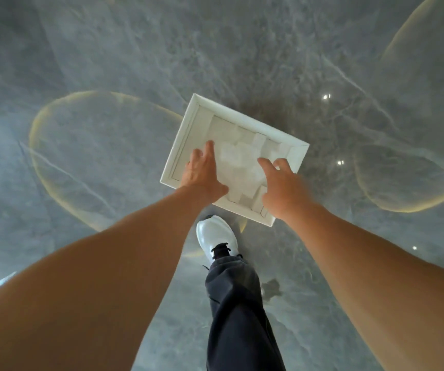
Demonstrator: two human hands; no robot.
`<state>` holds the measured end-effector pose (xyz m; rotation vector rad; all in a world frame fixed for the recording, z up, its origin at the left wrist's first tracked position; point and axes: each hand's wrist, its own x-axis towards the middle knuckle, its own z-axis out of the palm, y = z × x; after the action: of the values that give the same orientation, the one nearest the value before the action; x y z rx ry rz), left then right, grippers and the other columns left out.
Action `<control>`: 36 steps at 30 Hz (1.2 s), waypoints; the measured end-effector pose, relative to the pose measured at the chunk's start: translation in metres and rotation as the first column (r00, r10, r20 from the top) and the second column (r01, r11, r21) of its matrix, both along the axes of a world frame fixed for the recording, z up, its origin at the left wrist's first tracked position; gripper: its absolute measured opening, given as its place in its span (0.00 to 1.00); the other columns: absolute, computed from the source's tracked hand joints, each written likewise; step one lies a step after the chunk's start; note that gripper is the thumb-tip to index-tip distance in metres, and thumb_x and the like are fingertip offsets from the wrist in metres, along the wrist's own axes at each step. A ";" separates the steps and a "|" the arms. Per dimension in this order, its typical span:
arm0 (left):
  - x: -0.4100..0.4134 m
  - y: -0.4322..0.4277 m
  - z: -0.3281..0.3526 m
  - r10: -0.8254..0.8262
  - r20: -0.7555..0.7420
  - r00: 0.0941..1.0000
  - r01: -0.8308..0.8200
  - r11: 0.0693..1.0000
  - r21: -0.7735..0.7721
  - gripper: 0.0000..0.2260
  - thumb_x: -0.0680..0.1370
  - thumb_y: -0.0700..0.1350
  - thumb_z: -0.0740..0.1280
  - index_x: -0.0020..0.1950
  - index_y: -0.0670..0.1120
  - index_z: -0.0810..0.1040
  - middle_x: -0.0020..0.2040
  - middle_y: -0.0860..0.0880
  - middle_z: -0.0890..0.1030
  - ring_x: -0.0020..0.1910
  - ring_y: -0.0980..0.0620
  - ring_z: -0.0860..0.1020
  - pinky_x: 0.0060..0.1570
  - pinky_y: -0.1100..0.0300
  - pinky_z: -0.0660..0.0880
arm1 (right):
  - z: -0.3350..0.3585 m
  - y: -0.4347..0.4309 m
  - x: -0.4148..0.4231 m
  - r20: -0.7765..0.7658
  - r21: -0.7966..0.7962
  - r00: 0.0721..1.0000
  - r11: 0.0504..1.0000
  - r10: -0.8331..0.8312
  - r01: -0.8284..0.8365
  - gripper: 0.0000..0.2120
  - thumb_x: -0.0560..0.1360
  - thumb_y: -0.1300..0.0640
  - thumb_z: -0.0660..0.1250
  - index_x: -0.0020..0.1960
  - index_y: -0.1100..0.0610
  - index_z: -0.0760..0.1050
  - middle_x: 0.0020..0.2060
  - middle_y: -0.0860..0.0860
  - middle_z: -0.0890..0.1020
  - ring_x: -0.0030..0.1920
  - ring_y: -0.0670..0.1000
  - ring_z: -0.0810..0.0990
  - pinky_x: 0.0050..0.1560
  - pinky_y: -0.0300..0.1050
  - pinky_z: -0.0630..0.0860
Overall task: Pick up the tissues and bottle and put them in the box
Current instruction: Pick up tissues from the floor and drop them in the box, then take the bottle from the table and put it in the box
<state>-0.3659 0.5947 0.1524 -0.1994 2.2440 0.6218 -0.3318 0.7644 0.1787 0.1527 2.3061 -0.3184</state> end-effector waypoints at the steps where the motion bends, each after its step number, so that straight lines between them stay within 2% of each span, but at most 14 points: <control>1: 0.001 -0.013 0.004 0.009 0.001 1.000 -0.009 1.000 -0.026 0.43 0.63 0.45 0.77 0.71 0.51 0.56 0.60 0.44 0.68 0.57 0.41 0.73 0.47 0.53 0.72 | 0.005 -0.004 0.000 0.005 0.004 1.000 1.000 0.013 -0.013 0.35 0.71 0.67 0.62 0.73 0.47 0.56 0.66 0.55 0.65 0.54 0.62 0.77 0.45 0.49 0.74; 4: 0.003 -0.054 0.018 0.067 -0.008 0.998 -0.067 0.997 -0.043 0.37 0.63 0.45 0.75 0.68 0.48 0.61 0.59 0.44 0.69 0.56 0.40 0.74 0.53 0.49 0.75 | 0.022 -0.023 -0.006 0.008 0.008 0.998 0.998 0.066 -0.066 0.32 0.72 0.68 0.60 0.72 0.49 0.57 0.63 0.55 0.67 0.53 0.61 0.76 0.48 0.52 0.76; 8: 0.003 -0.121 0.046 0.092 0.008 0.996 -0.092 0.995 -0.029 0.26 0.67 0.41 0.69 0.64 0.46 0.67 0.58 0.43 0.71 0.57 0.40 0.74 0.54 0.47 0.75 | 0.051 -0.069 -0.031 0.086 0.069 0.984 0.984 0.158 -0.164 0.27 0.73 0.64 0.61 0.70 0.52 0.60 0.59 0.55 0.69 0.54 0.60 0.76 0.50 0.54 0.76; 11: -0.009 -0.197 0.084 0.085 -0.015 0.996 -0.085 0.996 -0.025 0.26 0.67 0.40 0.68 0.64 0.46 0.69 0.59 0.42 0.72 0.58 0.40 0.75 0.55 0.47 0.75 | 0.075 -0.135 -0.065 0.133 0.119 0.961 0.958 0.244 -0.260 0.24 0.74 0.57 0.62 0.69 0.52 0.62 0.61 0.55 0.70 0.58 0.59 0.75 0.51 0.52 0.76; 14: -0.021 -0.330 0.148 0.104 -0.080 0.991 -0.112 0.988 -0.105 0.24 0.67 0.41 0.67 0.63 0.46 0.68 0.58 0.43 0.71 0.57 0.40 0.75 0.52 0.46 0.76 | 0.125 -0.264 -0.105 0.108 0.089 0.949 0.948 0.296 -0.306 0.24 0.73 0.52 0.64 0.67 0.53 0.65 0.61 0.55 0.71 0.62 0.59 0.74 0.54 0.51 0.74; 17: -0.020 -0.362 0.175 0.005 -0.045 0.999 -0.014 0.982 -0.188 0.22 0.68 0.40 0.66 0.61 0.47 0.67 0.57 0.44 0.71 0.55 0.40 0.75 0.47 0.49 0.75 | 0.142 -0.306 -0.118 0.138 0.030 0.952 0.959 0.275 -0.282 0.23 0.71 0.51 0.66 0.65 0.53 0.68 0.61 0.57 0.73 0.63 0.59 0.73 0.60 0.52 0.74; 21: -0.048 -0.489 0.267 0.136 -0.089 0.987 -0.155 0.953 -0.261 0.22 0.68 0.40 0.66 0.62 0.47 0.69 0.57 0.43 0.70 0.54 0.39 0.76 0.51 0.46 0.77 | 0.222 -0.440 -0.168 0.035 -0.056 0.956 0.956 0.291 -0.289 0.19 0.70 0.51 0.66 0.60 0.55 0.72 0.57 0.59 0.77 0.58 0.59 0.77 0.58 0.50 0.76; 25: -0.096 -0.592 0.330 0.182 -0.169 0.969 -0.227 0.923 -0.310 0.21 0.67 0.40 0.66 0.60 0.46 0.70 0.57 0.43 0.71 0.51 0.38 0.77 0.48 0.46 0.77 | 0.286 -0.553 -0.225 -0.103 -0.129 0.941 0.934 0.321 -0.333 0.18 0.69 0.50 0.67 0.58 0.54 0.73 0.55 0.60 0.78 0.55 0.61 0.79 0.55 0.50 0.77; 30: -0.162 -0.676 0.327 0.255 -0.168 0.952 -0.298 0.897 -0.327 0.21 0.67 0.41 0.66 0.60 0.47 0.71 0.57 0.44 0.71 0.53 0.40 0.76 0.49 0.47 0.76 | 0.290 -0.659 -0.290 -0.144 -0.167 0.907 0.894 0.395 -0.415 0.21 0.70 0.49 0.67 0.61 0.53 0.72 0.59 0.58 0.76 0.58 0.61 0.77 0.53 0.49 0.74; 33: -0.202 -0.715 0.296 0.319 -0.181 0.930 -0.362 0.880 -0.309 0.22 0.67 0.42 0.67 0.60 0.47 0.70 0.57 0.44 0.71 0.54 0.41 0.75 0.48 0.48 0.76 | 0.265 -0.724 -0.330 -0.113 -0.229 0.914 0.885 0.389 -0.405 0.24 0.70 0.50 0.67 0.64 0.55 0.68 0.61 0.58 0.75 0.59 0.61 0.76 0.57 0.51 0.76; 36: -0.243 -0.743 0.253 0.355 -0.176 0.918 -0.394 0.865 -0.309 0.26 0.67 0.42 0.68 0.63 0.48 0.66 0.58 0.45 0.70 0.55 0.41 0.73 0.42 0.49 0.73 | 0.238 -0.783 -0.365 -0.186 -0.285 0.922 0.879 0.340 -0.382 0.27 0.71 0.49 0.67 0.67 0.55 0.64 0.61 0.59 0.73 0.61 0.63 0.73 0.57 0.53 0.74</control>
<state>-0.6086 -0.1481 0.4051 -0.8120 2.4324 0.4451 -0.6969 -0.0182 0.4168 -0.4721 2.3161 -0.5096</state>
